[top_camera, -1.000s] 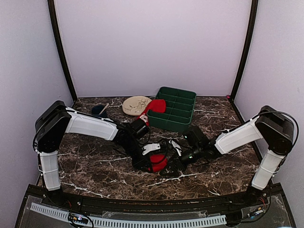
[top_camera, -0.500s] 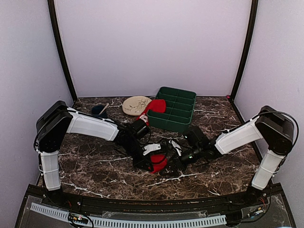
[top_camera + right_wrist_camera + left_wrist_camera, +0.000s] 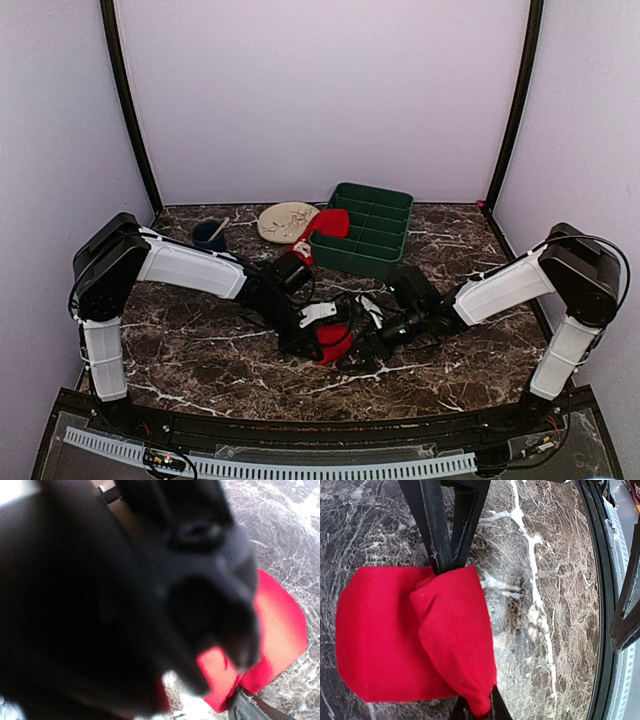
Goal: Roll the socks
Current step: Roll the sock at the center of the board.
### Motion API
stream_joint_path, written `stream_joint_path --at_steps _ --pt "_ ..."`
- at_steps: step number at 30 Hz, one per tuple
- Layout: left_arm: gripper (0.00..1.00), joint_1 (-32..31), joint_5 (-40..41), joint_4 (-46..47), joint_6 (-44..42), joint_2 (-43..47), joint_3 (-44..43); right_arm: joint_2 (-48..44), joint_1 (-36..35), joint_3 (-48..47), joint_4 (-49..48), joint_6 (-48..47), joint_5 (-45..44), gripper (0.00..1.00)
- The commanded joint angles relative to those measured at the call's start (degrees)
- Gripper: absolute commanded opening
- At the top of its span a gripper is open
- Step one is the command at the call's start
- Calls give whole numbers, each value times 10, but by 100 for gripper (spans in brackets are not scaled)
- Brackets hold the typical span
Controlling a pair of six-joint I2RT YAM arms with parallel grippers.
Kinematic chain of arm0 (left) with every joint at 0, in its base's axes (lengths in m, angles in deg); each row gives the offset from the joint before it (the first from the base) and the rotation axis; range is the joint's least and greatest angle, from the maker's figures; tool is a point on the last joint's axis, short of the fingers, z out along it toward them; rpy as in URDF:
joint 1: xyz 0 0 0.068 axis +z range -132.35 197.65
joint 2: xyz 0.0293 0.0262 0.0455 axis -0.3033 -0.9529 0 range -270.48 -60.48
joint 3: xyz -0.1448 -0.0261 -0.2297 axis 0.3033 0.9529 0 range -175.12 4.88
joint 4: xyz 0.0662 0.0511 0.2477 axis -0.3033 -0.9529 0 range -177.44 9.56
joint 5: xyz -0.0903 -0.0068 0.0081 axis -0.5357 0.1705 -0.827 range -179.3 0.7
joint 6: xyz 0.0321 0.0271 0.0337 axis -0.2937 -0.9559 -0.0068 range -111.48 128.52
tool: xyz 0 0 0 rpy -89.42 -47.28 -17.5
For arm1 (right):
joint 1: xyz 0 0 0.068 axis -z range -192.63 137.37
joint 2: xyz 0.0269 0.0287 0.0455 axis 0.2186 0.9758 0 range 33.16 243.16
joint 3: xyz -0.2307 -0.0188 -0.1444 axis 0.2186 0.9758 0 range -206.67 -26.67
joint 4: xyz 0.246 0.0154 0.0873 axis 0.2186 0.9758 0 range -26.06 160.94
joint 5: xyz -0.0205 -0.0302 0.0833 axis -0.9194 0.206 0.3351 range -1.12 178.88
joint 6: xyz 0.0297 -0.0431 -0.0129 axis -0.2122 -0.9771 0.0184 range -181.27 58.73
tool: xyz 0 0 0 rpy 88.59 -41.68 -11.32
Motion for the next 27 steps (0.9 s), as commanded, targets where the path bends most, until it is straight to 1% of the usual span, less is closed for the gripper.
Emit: stream_joint_path --at_steps 1,15,27 --pt "0 7 -2 11 -4 22 18 9 -5 25 84 7 -32 100" --pt "0 15 -4 25 0 32 39 -27 0 48 77 12 -34 100" --pt "0 15 -12 27 -3 27 33 -69 7 83 39 33 -31 100"
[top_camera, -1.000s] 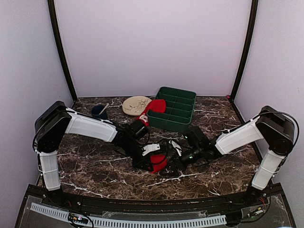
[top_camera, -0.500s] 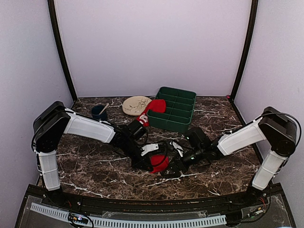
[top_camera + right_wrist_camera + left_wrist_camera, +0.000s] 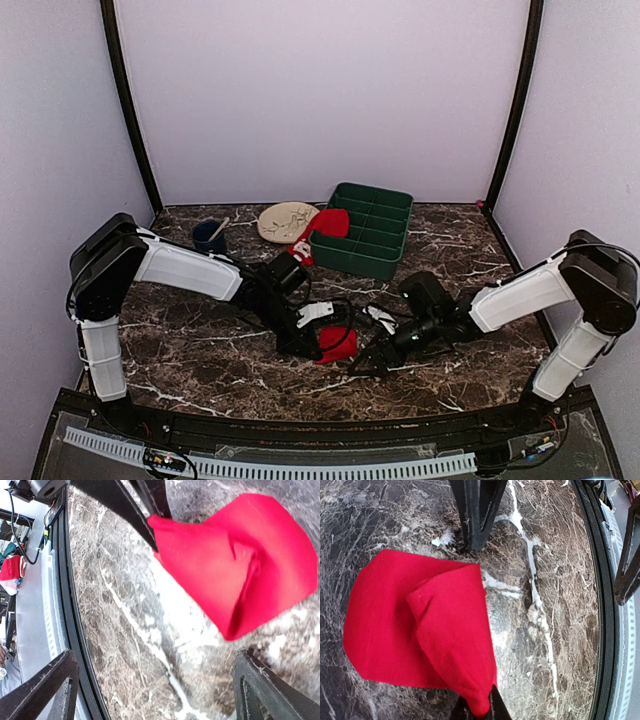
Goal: Roll the socks
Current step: Roll the sock at the center of the board.
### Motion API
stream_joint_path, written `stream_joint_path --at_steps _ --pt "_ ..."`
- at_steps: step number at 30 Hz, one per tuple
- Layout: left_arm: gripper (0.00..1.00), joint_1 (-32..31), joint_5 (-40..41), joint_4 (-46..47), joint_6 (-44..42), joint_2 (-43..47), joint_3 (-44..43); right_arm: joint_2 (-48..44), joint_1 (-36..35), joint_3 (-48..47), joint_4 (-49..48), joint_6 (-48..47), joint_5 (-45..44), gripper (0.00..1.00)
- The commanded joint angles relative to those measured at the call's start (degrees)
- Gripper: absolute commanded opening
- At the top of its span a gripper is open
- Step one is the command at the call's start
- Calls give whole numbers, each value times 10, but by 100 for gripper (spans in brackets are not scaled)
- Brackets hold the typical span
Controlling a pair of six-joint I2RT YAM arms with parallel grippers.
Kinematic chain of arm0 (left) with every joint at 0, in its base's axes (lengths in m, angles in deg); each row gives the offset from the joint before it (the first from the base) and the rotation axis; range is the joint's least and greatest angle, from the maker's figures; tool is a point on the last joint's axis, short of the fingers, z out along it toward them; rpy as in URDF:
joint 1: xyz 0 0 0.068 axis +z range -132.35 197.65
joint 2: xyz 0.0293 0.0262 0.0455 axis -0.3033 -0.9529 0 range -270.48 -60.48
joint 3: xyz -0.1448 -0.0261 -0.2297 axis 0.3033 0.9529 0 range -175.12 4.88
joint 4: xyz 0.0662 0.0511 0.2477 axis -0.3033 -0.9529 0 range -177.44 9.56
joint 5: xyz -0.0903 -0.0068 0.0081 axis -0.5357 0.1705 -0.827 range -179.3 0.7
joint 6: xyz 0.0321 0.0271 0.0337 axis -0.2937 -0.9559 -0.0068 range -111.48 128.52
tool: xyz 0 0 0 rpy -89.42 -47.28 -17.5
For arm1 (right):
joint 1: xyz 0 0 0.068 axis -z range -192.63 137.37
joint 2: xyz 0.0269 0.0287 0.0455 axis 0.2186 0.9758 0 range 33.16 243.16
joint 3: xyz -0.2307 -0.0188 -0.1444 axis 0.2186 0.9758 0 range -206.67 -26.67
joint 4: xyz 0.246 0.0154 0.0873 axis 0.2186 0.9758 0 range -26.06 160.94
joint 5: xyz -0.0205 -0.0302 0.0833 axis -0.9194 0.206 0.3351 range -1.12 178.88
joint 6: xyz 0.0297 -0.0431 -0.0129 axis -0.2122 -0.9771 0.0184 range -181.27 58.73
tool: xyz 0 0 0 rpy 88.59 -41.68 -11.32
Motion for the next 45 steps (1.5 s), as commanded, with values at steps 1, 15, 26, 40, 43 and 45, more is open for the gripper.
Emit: stream_joint_path --at_steps 1,15,26,40,43,45 --pt "0 4 0 -8 -4 18 8 -13 7 30 31 21 -19 100" --pt "2 -11 40 -52 -48 27 -39 -122 10 52 48 29 -261 100" --pt "3 -50 133 -96 -89 14 -63 -169 12 82 -31 74 -442 100" --pt "8 -88 153 -156 -108 -27 -120 -225 5 110 6 7 -410 47" --pt "9 -88 143 -164 -109 -36 -131 -264 -9 132 -7 -2 -421 41" --pt "9 -88 140 -171 -109 -43 -140 -284 -21 140 -9 -9 -431 41"
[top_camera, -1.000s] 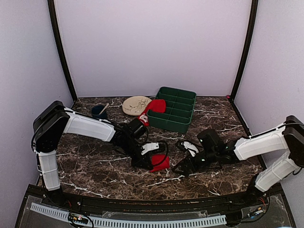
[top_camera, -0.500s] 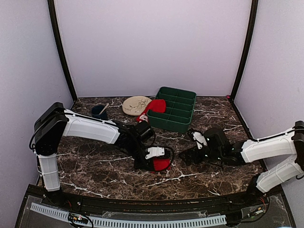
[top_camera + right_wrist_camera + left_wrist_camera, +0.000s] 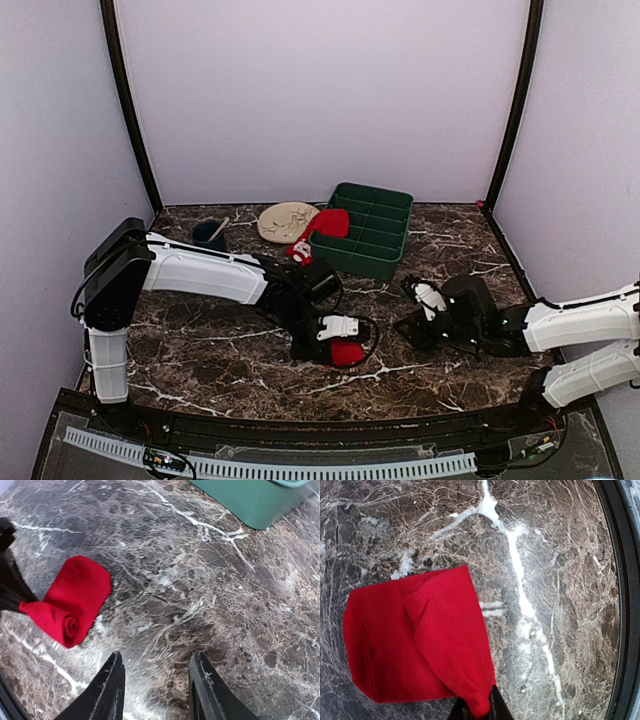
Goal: Roll the socks
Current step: Roll the sock at the center of the board.
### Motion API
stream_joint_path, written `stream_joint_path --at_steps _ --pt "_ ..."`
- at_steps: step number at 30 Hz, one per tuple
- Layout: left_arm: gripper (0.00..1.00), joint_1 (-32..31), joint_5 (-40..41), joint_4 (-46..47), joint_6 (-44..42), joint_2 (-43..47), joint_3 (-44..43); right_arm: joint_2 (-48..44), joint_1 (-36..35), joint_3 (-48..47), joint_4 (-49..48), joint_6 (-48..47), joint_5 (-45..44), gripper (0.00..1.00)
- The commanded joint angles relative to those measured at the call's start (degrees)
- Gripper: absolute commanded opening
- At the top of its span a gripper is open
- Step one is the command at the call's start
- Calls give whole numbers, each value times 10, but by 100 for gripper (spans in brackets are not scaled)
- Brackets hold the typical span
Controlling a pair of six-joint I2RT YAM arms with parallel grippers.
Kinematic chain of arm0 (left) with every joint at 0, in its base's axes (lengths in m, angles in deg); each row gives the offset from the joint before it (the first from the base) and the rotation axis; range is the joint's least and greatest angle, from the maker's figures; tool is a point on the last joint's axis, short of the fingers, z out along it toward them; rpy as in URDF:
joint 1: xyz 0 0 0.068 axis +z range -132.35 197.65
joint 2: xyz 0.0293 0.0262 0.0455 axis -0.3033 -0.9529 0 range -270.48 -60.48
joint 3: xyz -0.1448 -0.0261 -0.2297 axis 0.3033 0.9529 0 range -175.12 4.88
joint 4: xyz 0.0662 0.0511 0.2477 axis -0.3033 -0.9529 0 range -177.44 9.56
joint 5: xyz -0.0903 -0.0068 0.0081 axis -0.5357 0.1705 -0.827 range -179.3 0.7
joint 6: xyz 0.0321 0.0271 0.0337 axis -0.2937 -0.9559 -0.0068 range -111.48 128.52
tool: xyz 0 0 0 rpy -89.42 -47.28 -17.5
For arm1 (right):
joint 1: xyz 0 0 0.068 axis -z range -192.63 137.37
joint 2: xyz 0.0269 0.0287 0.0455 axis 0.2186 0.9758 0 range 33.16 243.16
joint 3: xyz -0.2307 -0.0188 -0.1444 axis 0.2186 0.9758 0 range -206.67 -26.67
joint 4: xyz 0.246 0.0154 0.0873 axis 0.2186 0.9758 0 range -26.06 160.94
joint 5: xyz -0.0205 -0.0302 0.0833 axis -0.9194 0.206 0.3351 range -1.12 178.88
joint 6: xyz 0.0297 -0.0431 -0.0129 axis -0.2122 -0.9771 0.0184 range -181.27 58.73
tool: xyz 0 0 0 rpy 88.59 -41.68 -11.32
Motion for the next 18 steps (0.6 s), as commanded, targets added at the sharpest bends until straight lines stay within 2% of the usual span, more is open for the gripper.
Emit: stream_joint_path --at_steps 1,4,9,18 --pt "10 -3 -15 -43 -9 -14 -26 -45 -30 19 -19 -24 -19 42" --pt "10 -4 -23 -54 -12 -22 -37 -49 -67 18 -19 -45 -23 45" --pt "11 -3 -45 -83 -7 -44 -63 -3 -126 -11 0 -78 -26 53" --pt "11 6 -107 -140 5 -85 -112 33 -220 -47 40 -114 -97 55"
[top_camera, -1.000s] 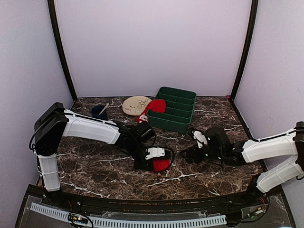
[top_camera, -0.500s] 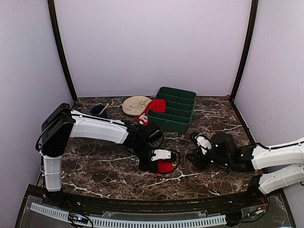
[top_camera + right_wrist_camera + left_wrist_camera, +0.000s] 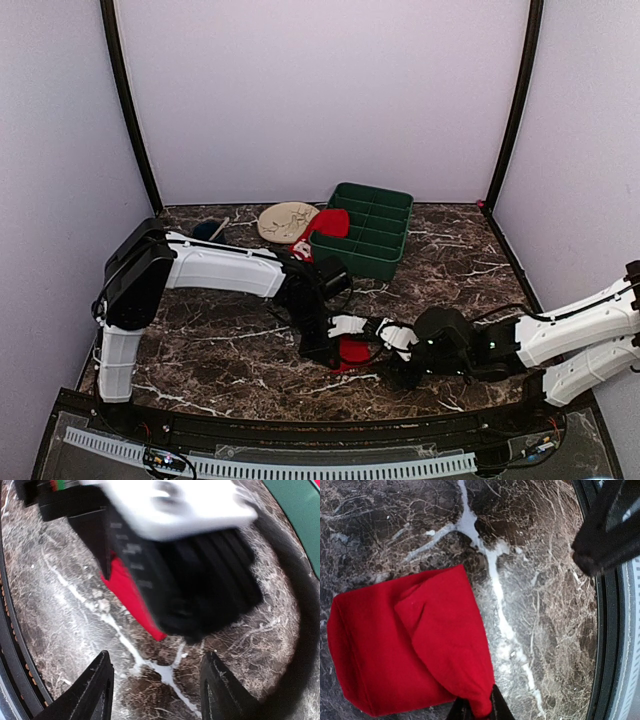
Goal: Roll the socks
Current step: Roll the sock at the center of the board.
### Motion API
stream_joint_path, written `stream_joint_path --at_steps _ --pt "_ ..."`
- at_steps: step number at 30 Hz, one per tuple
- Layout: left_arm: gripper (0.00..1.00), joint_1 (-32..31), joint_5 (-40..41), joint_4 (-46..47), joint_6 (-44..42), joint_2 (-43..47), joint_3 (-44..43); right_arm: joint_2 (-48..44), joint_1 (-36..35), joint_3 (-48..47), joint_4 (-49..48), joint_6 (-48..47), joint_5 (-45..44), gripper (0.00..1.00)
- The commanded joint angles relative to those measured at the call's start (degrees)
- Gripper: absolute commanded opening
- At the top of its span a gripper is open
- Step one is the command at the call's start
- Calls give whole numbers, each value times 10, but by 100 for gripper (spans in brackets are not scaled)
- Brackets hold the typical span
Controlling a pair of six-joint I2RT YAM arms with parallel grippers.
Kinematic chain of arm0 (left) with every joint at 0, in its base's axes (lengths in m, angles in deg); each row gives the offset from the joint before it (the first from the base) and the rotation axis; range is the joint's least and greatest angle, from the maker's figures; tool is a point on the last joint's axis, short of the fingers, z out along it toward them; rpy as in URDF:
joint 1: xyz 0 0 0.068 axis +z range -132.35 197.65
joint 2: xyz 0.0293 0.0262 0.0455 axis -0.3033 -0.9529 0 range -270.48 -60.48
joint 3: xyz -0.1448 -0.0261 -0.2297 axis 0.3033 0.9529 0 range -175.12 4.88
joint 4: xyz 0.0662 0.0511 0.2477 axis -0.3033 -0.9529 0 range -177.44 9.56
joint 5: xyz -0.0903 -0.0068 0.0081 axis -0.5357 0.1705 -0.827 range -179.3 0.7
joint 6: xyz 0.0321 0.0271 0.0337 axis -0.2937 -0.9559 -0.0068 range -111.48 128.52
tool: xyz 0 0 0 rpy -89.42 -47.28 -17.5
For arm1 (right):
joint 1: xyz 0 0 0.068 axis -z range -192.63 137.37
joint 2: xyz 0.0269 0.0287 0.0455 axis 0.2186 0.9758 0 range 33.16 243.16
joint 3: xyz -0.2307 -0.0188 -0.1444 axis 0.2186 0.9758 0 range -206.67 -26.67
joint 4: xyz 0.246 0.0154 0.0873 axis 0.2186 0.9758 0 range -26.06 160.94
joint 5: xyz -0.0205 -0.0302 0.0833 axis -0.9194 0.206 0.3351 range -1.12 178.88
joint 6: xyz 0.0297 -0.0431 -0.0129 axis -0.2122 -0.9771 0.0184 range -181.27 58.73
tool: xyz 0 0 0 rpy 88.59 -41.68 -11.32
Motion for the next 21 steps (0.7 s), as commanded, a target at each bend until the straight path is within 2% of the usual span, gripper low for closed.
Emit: stream_joint_path --at_steps 1,12,21 --pt "11 9 -50 -66 8 -27 -28 23 -45 -36 19 -27 -59 55" --pt "11 43 -137 -115 18 -56 -50 133 -117 -136 94 -80 -154 61" --pt "11 60 -181 -127 13 -67 -53 208 -121 -213 163 -170 -166 66"
